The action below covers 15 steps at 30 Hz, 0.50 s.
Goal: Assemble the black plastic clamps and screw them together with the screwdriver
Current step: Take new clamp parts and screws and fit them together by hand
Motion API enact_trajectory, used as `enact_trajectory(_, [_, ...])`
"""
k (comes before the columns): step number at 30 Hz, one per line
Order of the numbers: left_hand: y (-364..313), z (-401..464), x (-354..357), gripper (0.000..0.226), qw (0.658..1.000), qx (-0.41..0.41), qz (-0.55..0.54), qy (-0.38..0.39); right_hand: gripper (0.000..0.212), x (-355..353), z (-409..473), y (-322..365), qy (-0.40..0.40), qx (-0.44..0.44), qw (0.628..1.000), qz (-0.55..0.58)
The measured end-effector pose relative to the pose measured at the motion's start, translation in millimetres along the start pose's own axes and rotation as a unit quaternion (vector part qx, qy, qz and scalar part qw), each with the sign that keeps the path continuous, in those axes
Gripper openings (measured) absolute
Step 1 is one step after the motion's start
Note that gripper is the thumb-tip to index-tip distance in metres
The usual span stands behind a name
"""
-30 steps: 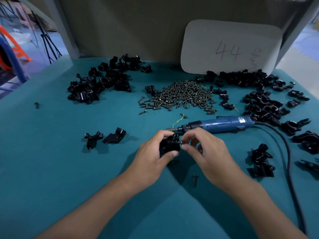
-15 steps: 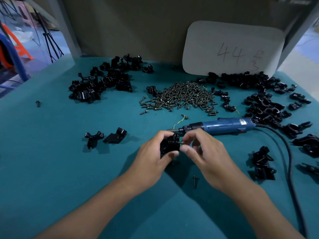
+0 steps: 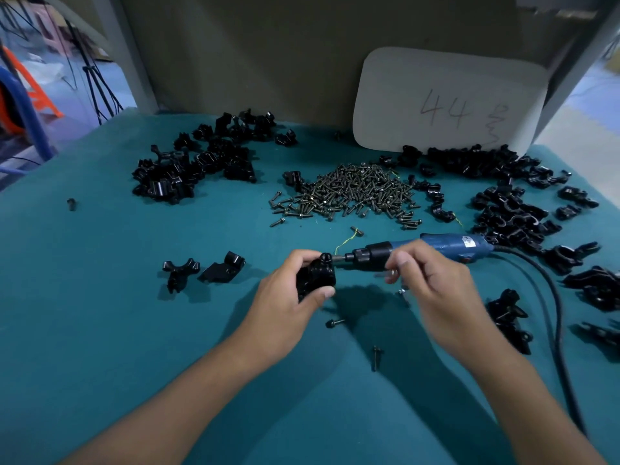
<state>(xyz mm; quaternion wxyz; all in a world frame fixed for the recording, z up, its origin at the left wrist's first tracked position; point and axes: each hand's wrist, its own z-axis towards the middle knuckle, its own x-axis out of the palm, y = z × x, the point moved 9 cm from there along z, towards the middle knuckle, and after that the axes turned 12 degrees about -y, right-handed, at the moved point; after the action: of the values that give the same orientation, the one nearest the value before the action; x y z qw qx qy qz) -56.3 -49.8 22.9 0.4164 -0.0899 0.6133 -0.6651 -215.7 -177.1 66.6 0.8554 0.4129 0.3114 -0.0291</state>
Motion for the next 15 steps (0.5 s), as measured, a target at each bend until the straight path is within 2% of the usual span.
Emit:
enact_trajectory(5, [11.3, 3.7, -3.1, 0.031, 0.999, -0.031, 0.002, -0.037, 0.027, 13.9, -2.3, -25.5, 0.059, 0.049, 0.995, -0.069])
enact_trajectory(13, [15.9, 2.6, -0.6, 0.031, 0.998, -0.037, 0.007, -0.046, 0.020, -21.0, 10.1, -18.6, -0.073, 0.068, 0.995, -0.030])
enact_trajectory(15, [16.5, 4.1, -0.6, 0.031, 0.998, -0.043, 0.001, -0.050, 0.019, -28.7, 28.5, -13.2, -0.077, 0.056, 0.994, -0.055])
